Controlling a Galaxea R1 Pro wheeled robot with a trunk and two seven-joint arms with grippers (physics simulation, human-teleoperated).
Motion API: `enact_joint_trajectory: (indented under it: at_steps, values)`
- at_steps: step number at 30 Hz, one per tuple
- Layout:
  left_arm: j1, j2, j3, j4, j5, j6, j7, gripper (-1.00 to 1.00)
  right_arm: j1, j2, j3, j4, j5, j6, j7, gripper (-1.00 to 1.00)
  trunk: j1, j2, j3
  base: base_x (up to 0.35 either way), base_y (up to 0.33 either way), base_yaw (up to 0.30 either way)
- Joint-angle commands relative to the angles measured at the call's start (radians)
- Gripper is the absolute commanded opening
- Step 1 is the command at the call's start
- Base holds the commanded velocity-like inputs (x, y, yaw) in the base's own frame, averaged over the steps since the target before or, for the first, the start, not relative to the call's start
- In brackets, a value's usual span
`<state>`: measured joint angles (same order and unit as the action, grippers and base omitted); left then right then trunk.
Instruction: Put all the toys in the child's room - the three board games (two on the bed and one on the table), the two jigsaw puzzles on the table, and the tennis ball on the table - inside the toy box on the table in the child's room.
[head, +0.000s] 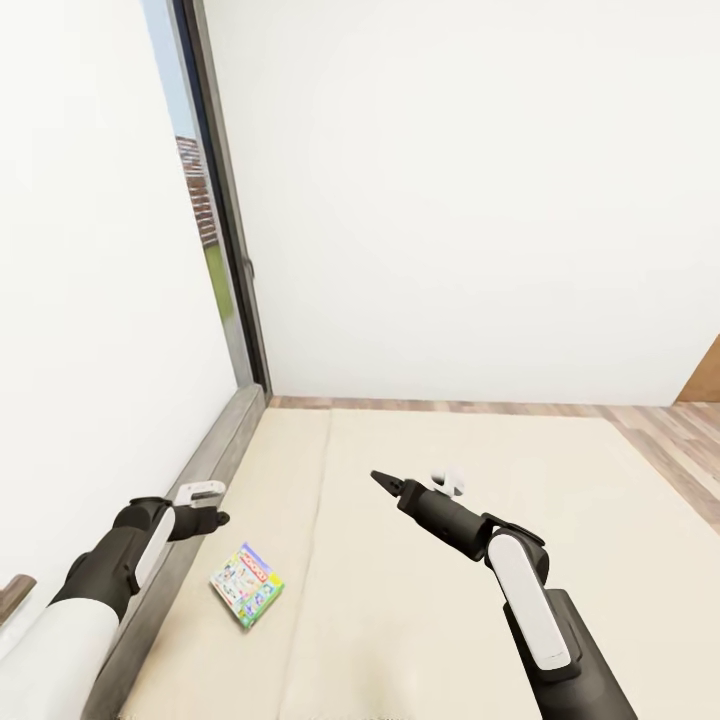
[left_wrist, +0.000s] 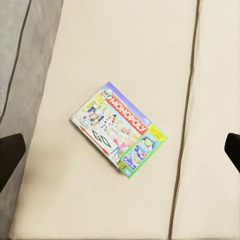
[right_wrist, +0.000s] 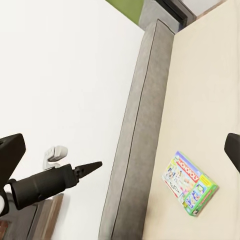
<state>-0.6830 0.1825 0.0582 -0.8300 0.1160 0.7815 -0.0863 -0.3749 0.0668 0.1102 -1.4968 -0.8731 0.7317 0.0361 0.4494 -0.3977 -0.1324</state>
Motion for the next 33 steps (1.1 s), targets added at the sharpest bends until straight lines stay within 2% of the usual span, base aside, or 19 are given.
enact_joint_trajectory:
  at_steps: [1,7,18,27,33]
  values:
    - [-0.001,0.000,0.002,-0.002,0.007,0.014,0.000,1.00,-0.001,0.001,-0.001,0.000,0.003,0.005,0.004,1.00,0.001,-0.002,-0.004,0.000,0.000,0.069]
    - [-0.001,0.000,0.002,-0.006,0.007,0.049,0.000,1.00,-0.001,0.001,-0.001,0.000,0.003,0.005,0.004,1.00,0.001,-0.002,-0.013,0.000,0.000,0.070]
    - [-0.001,-0.001,0.000,-0.007,0.007,0.064,-0.001,1.00,0.000,-0.001,-0.001,-0.006,0.003,0.005,0.007,1.00,0.001,-0.002,-0.031,0.000,0.000,0.070]
    - [-0.001,-0.002,-0.001,-0.008,0.007,0.065,-0.001,1.00,0.003,-0.003,-0.001,-0.004,0.004,0.005,0.066,1.00,0.001,-0.002,-0.046,0.000,0.000,0.071]
    - [-0.001,-0.002,-0.001,-0.008,0.007,0.064,-0.002,1.00,0.004,-0.005,-0.001,-0.003,0.005,0.005,0.081,1.00,0.001,-0.002,-0.055,0.000,0.000,0.075]
